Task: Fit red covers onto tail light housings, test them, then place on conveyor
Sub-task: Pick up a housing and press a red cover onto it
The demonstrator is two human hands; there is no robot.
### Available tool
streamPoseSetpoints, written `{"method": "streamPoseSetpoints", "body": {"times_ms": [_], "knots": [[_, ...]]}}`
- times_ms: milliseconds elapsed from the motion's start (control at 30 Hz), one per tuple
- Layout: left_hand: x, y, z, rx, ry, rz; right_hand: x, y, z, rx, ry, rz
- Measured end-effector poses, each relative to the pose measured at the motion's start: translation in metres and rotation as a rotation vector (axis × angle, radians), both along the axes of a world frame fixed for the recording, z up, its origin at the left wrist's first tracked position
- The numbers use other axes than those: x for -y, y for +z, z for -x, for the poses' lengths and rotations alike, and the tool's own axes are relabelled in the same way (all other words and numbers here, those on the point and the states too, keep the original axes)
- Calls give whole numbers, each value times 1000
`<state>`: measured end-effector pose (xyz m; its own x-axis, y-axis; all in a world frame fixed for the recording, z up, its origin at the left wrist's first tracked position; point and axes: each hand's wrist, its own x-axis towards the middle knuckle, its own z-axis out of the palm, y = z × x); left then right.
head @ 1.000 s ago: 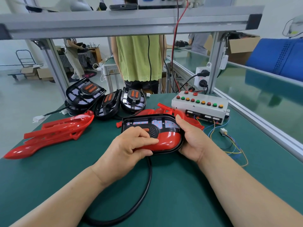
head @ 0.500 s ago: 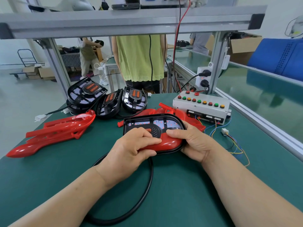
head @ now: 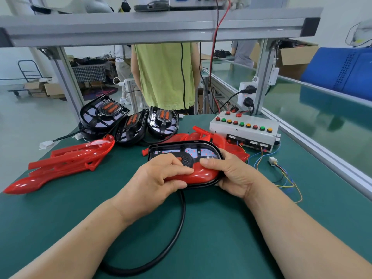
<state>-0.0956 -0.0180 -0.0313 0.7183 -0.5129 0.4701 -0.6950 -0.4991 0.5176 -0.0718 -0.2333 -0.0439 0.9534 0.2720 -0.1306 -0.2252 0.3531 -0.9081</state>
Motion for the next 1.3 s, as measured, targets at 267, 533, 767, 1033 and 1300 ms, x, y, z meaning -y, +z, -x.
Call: {"method": "streamPoseSetpoints", "body": {"times_ms": [267,533,767,1033,1300], "knots": [[7,-10,8,122,21,-7,-2,-5,-2,18,-31,1],[9,-14,9,211,63,-76,-4,-4,-1,-24,-126,13],[-4,6,0,112,196,247,2,0,-2,18,-110,-19],[-31,16,-17,-804,365,296,8,3,-5,39,-151,-75],[-30,9,-21,-1283,94,487,6,1,-4,58,-134,-64]]}}
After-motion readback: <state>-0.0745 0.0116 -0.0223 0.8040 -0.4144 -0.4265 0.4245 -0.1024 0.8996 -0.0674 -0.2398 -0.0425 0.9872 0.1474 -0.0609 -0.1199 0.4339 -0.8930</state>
